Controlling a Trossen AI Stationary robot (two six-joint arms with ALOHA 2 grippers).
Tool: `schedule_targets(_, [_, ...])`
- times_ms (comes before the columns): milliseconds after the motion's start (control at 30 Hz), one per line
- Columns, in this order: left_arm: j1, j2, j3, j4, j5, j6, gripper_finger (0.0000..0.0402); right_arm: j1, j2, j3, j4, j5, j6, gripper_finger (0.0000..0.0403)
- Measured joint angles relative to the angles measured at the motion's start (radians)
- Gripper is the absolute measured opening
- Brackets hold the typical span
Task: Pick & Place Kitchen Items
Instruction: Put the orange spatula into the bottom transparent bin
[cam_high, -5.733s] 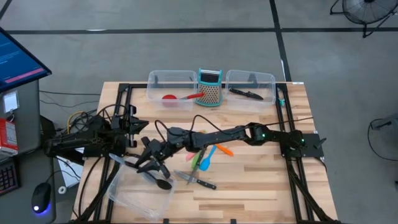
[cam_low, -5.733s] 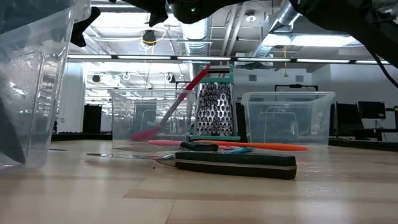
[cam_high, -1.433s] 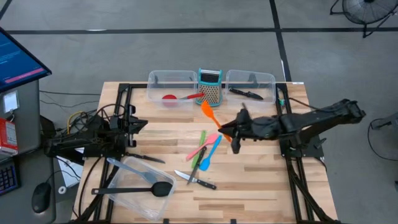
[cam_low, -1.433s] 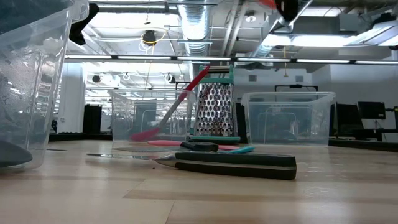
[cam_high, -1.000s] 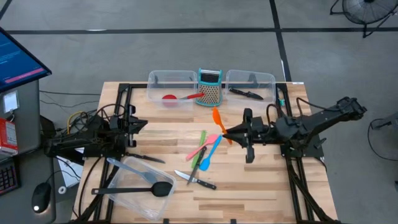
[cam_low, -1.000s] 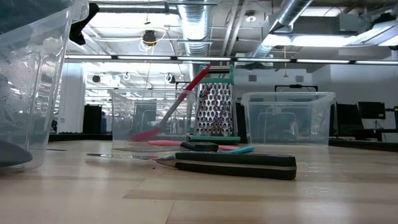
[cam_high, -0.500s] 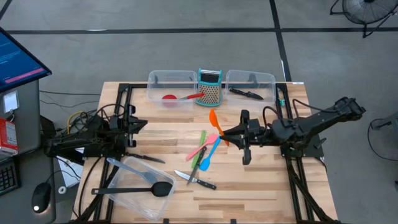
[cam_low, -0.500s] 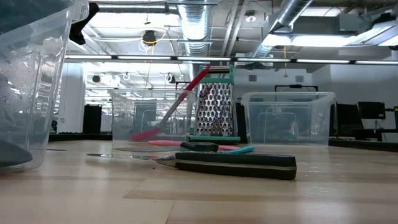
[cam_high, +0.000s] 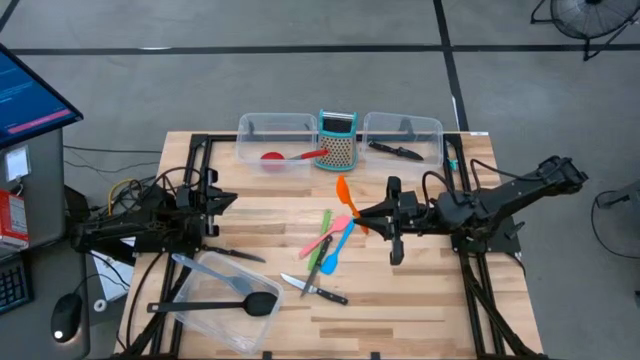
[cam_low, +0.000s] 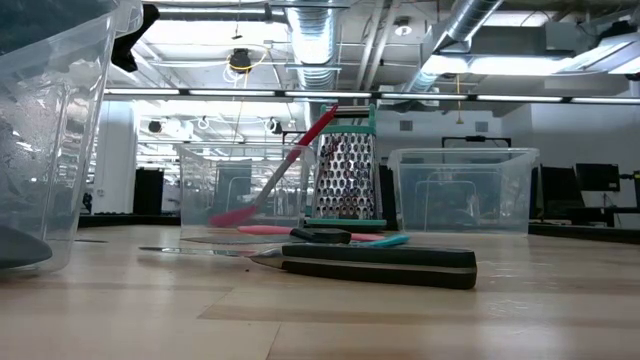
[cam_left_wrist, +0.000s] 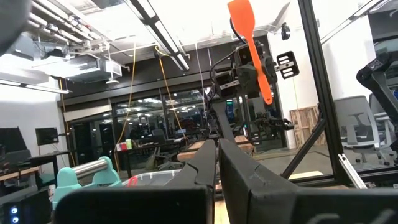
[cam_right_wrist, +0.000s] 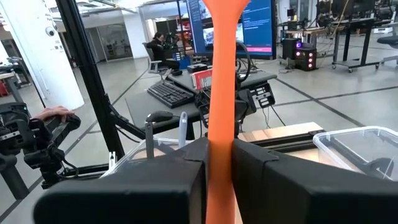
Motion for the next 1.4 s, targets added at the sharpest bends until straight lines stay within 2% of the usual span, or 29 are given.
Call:
schedule_targets(267, [0.000,0.000,0.000,0.000,0.000,0.000,0.0003,-0.001,0.000,0.000,-0.009,0.009,-0.011,0.0034])
schedule_targets(500, [0.000,0.000,0.000,0.000,0.000,0.000,0.0003,-0.016,0.000,0.000,-0.063,0.130,-0.037,0.0033])
schedule_targets(733, [0.000,0.000,0.000,0.000,0.000,0.000,0.0003,-0.075,0.005,0.000,-0.113,0.130,0.041,0.0034])
schedule_targets(833, [0.000,0.000,0.000,0.001,0.000,0.000,0.0003,-0.091,0.044,-0.004,-0.113,0.094,0.087,0.0032])
schedule_targets(1133, [0.000,0.000,0.000,0.003,0.000,0.000,0.0003,-0.092,0.295,0.021,0.125,-0.047,0.139,0.0032])
schedule_targets(1400, [0.000,0.000,0.000,0.008,0.002,0.000,0.0003,-0.097,0.583,0.238,0.180,-0.116,0.114,0.0034])
